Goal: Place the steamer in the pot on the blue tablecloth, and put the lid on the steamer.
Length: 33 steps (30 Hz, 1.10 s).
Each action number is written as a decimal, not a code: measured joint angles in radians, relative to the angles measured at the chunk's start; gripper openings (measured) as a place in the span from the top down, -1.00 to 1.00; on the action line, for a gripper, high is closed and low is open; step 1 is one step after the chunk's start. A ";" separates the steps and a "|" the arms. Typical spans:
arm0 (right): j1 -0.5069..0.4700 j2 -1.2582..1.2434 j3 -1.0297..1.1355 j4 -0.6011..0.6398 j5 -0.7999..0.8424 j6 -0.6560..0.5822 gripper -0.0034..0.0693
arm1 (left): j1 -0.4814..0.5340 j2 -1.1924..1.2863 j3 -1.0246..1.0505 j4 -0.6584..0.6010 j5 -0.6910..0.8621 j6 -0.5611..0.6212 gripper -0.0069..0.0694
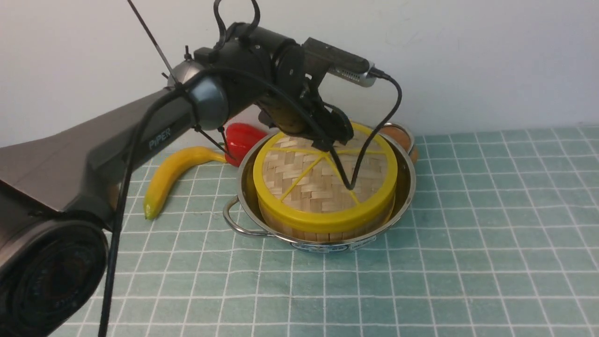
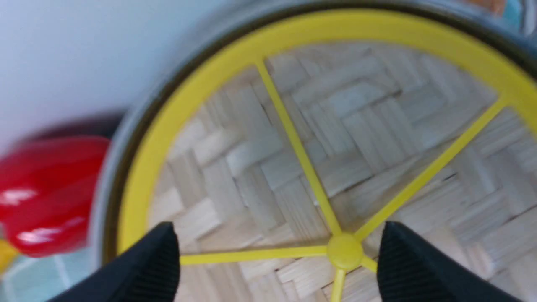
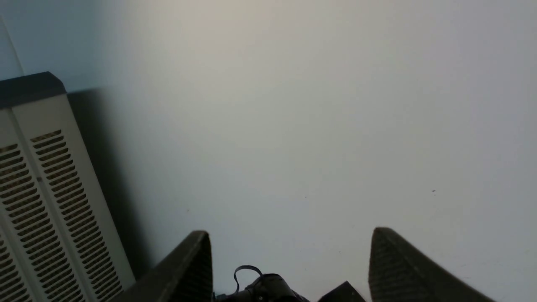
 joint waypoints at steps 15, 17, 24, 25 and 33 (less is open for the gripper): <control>0.000 -0.039 0.087 -0.135 -0.009 -0.097 -0.40 | 0.000 -0.461 -0.045 0.004 0.327 0.046 0.64; 0.000 -0.104 0.241 -0.171 -0.014 -0.115 -0.29 | 0.000 -0.545 -0.045 0.004 0.361 0.060 0.84; 0.000 -0.376 0.752 -0.299 -0.007 -0.074 0.22 | 0.000 -0.791 0.069 -0.042 0.363 0.128 0.88; 0.000 -0.445 0.861 -0.324 -0.004 -0.039 0.34 | 0.000 -0.864 0.141 -0.059 0.363 0.146 0.88; 0.000 -0.767 1.252 -0.387 -0.029 0.098 0.75 | 0.000 -1.195 0.587 -0.104 0.271 0.133 0.88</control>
